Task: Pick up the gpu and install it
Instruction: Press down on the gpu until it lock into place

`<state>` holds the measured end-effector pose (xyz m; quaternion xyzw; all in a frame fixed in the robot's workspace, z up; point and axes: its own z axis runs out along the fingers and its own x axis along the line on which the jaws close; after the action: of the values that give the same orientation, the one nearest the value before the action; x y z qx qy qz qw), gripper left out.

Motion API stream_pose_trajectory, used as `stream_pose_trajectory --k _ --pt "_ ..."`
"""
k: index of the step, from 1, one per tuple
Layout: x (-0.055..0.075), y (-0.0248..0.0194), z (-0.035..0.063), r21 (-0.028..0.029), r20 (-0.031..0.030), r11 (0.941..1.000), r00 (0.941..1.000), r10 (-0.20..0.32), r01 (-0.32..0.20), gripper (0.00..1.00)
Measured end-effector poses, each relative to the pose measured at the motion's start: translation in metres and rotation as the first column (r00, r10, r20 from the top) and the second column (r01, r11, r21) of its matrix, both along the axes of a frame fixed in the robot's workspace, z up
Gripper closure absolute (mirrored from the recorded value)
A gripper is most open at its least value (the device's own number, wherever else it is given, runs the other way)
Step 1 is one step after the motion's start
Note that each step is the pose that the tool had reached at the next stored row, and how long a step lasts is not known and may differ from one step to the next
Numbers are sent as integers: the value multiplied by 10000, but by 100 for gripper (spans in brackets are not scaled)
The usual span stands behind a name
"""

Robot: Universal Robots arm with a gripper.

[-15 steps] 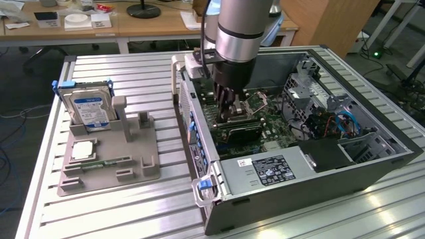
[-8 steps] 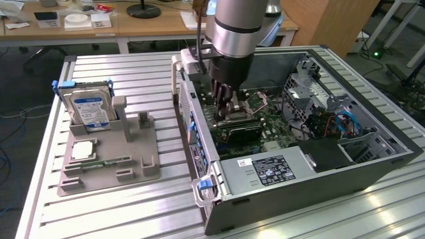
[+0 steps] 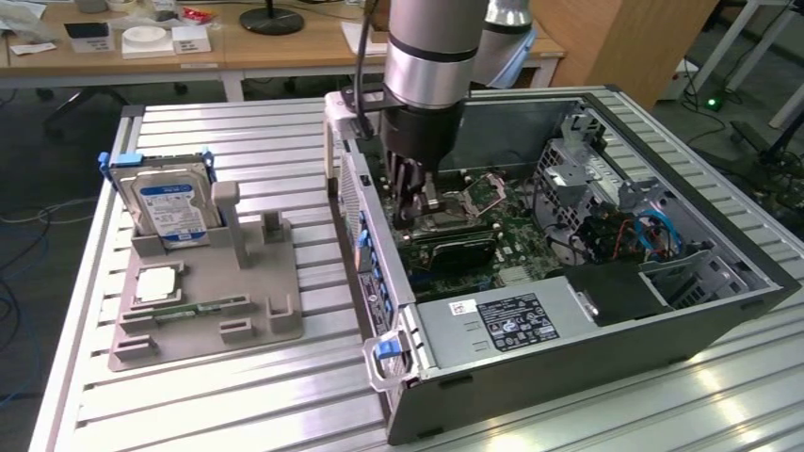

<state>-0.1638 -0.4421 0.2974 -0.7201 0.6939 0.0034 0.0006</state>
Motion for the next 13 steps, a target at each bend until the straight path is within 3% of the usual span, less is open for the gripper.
stream_pose_trajectory --k 13 --pt "-86 18 0 0 -8 10000 10000 2 -2 89"
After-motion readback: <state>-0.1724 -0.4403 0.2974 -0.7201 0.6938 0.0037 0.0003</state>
